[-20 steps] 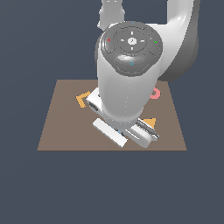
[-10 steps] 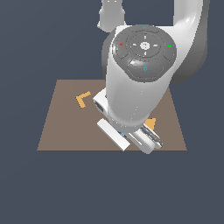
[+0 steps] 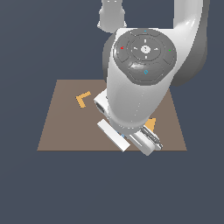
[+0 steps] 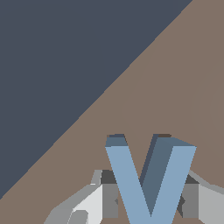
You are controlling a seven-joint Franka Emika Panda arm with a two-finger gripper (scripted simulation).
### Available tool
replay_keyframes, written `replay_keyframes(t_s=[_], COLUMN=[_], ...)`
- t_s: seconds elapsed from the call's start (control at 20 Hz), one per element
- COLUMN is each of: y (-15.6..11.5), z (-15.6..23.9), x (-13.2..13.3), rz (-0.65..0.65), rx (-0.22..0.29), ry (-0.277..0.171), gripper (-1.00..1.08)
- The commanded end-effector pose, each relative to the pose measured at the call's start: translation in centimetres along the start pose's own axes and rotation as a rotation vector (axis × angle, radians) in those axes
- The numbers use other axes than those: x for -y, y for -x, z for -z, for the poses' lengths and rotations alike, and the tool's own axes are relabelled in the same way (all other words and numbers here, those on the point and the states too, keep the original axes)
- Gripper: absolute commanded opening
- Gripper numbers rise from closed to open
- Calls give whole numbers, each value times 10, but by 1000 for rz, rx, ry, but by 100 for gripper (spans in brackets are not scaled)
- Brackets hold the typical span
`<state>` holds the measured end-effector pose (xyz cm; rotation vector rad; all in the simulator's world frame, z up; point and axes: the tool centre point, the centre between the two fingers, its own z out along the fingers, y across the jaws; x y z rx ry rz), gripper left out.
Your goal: Insert a designated object into the corresponding slot on a board.
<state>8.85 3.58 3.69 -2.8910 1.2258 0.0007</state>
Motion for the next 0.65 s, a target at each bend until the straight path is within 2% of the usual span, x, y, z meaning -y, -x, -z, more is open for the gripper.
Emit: replay_keyframes(t_s=[0.0, 0.1, 0.15, 0.6], y=[0, 0, 0, 0], z=[-5, -7, -7, -7], x=[0, 0, 0, 0], rz=[-1, -1, -1, -1], rx=[0, 0, 0, 0], ry=[0, 0, 0, 0], gripper=[-100, -100, 100, 100])
